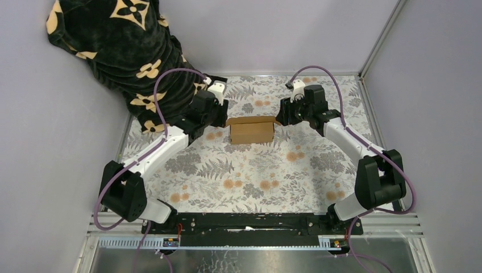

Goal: Fold the paper box

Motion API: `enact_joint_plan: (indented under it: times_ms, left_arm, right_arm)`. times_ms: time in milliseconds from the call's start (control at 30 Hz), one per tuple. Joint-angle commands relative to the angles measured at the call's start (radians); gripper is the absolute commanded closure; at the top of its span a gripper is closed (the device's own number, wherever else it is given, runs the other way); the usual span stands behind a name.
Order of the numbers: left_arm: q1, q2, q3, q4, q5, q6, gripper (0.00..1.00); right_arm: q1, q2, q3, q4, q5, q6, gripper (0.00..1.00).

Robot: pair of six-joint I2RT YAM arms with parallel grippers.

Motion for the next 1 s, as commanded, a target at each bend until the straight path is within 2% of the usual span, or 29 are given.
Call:
enact_joint_plan:
  times_ms: [0, 133, 433, 967]
  left_arm:
    - [0.004, 0.047, 0.031, 0.010, 0.052, 0.050, 0.49]
    - [0.012, 0.052, 0.020, 0.032, 0.127, 0.046, 0.53]
    - [0.025, 0.068, 0.018, 0.046, 0.161, 0.040, 0.63]
    - [0.030, 0.099, 0.030, 0.048, 0.169, 0.026, 0.65]
  right_arm:
    - [0.012, -0.007, 0.045, 0.030, -0.020, -0.013, 0.48]
    - [0.012, -0.009, 0.046, 0.031, -0.023, -0.015, 0.49]
    - [0.013, 0.002, 0.055, 0.035, -0.043, -0.011, 0.54]
    - [0.029, 0.031, 0.074, 0.016, -0.037, -0.030, 0.54]
